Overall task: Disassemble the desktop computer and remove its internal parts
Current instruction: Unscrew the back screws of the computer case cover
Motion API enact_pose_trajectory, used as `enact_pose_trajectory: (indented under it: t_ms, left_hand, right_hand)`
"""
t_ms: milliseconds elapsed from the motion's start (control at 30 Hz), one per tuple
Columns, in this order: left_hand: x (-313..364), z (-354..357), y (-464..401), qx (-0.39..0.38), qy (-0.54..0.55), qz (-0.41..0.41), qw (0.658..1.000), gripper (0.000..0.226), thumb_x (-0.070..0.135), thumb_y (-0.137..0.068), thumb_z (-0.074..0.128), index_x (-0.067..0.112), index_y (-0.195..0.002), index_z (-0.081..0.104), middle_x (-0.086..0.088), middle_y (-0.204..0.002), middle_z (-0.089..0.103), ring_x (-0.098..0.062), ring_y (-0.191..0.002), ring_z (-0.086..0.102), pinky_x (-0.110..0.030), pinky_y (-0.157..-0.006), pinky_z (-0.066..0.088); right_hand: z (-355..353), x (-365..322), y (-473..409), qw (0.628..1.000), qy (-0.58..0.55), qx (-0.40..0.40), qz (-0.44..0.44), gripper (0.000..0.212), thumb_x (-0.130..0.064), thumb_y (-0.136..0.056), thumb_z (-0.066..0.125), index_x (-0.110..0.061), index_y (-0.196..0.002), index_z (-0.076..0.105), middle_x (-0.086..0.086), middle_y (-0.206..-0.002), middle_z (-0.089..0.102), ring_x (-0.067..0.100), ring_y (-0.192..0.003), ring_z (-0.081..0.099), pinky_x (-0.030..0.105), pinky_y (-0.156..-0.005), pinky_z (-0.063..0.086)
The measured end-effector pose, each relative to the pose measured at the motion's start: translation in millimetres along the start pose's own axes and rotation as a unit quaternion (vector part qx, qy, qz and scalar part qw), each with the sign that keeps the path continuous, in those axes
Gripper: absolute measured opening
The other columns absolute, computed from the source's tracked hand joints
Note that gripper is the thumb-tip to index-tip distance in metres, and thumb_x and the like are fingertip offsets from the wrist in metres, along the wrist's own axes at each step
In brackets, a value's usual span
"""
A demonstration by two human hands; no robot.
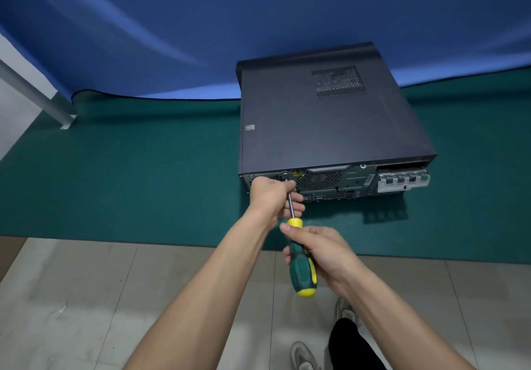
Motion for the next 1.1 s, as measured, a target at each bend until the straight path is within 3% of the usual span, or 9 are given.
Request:
enact_pose_trajectory:
  t_ms: [167,367,500,633,733,833,900,1000,1100]
  left_hand:
    - [-7,10,-2,0.006,0.09,-0.01,0.996,0.024,0.009,-0.1,0.04,0.001,-0.08,0.05,-0.005,-0.047,0.062,-0.014,-0.035,0.058,-0.024,-0.036,0.05]
    - [-6,6,-12,0.068,0.187,-0.007,0.98,0.01,0.003,-0.093,0.053,-0.002,-0.085,0.056,-0.014,-0.073,0.064,-0.014,-0.043,0.063,-0.027,-0.045,0.055]
    - [-11,2,-14,0.135,0.149,0.044,0.979,0.011,0.001,-0.091,0.052,0.0,-0.082,0.058,-0.013,-0.07,0.067,-0.016,-0.047,0.064,-0.03,-0.049,0.056]
    - [-9,-1,-11,0.134,0.151,0.065,0.977,0.017,0.0,-0.092,0.047,0.002,-0.078,0.056,-0.015,-0.075,0.068,-0.02,-0.055,0.066,-0.028,-0.045,0.055]
    - [3,-4,-4,0.113,0.102,0.11,0.982,0.017,0.003,-0.092,0.047,0.002,-0.081,0.06,-0.014,-0.078,0.07,-0.018,-0.057,0.067,-0.026,-0.047,0.054]
    - [21,0,7,0.075,0.001,0.167,0.983,0.013,0.008,-0.093,0.049,0.005,-0.087,0.061,-0.01,-0.074,0.07,-0.016,-0.055,0.066,-0.03,-0.05,0.055]
    - [40,11,20,0.051,-0.126,0.241,0.961,0.01,0.011,-0.091,0.052,0.011,-0.085,0.06,-0.006,-0.074,0.07,-0.017,-0.058,0.066,-0.037,-0.058,0.057]
    - [72,39,47,0.03,-0.323,0.375,0.869,0.007,0.018,-0.089,0.057,0.014,-0.09,0.063,-0.004,-0.082,0.071,-0.023,-0.074,0.066,-0.039,-0.071,0.054]
    - [101,64,66,0.028,-0.411,0.464,0.785,0.017,0.024,-0.09,0.055,0.012,-0.099,0.063,-0.007,-0.088,0.071,-0.03,-0.083,0.064,-0.04,-0.074,0.05]
  right_hand:
    - [5,1,4,0.993,-0.103,-0.054,0.038,0.026,-0.028,-0.094,0.055,-0.003,-0.09,0.059,0.011,-0.068,0.068,0.02,-0.05,0.062,0.025,-0.046,0.048]
    - [-26,-6,0,0.987,0.091,0.123,-0.045,0.02,-0.022,-0.085,0.068,-0.006,-0.085,0.056,0.001,-0.055,0.062,0.015,-0.043,0.052,0.029,-0.056,0.045]
    - [-45,-29,7,0.887,0.402,0.212,-0.083,0.023,-0.042,-0.085,0.062,-0.021,-0.085,0.051,-0.003,-0.077,0.067,0.023,-0.073,0.063,0.031,-0.065,0.045]
    - [-62,-49,14,0.813,0.527,0.228,-0.095,0.01,-0.03,-0.086,0.055,-0.022,-0.091,0.05,-0.002,-0.082,0.061,0.025,-0.077,0.056,0.03,-0.058,0.033]
    - [-74,-62,21,0.821,0.517,0.22,-0.097,0.006,-0.027,-0.082,0.051,-0.022,-0.079,0.049,-0.004,-0.07,0.056,0.023,-0.068,0.053,0.028,-0.053,0.032]
    - [-81,-81,28,0.846,0.478,0.212,-0.103,0.03,-0.038,-0.076,0.057,-0.018,-0.058,0.042,-0.007,-0.051,0.047,0.018,-0.051,0.044,0.026,-0.048,0.031]
    - [-82,-98,34,0.859,0.445,0.217,-0.133,0.044,-0.044,-0.075,0.063,-0.016,-0.052,0.039,-0.008,-0.039,0.041,0.016,-0.044,0.04,0.025,-0.046,0.03]
    - [-85,-127,42,0.892,0.334,0.219,-0.21,0.043,-0.044,-0.076,0.069,-0.013,-0.055,0.048,-0.008,-0.038,0.04,0.017,-0.041,0.038,0.027,-0.048,0.036]
    - [-92,-154,48,0.904,0.254,0.212,-0.271,0.032,-0.034,-0.079,0.071,-0.006,-0.069,0.059,-0.007,-0.043,0.043,0.016,-0.043,0.038,0.028,-0.049,0.034]
Point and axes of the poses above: each hand's wrist, its own y-axis away from the middle knuckle, its own z-axis out of the palm, x = y × z, the point moved 7 cm from there along -y, towards the middle knuckle
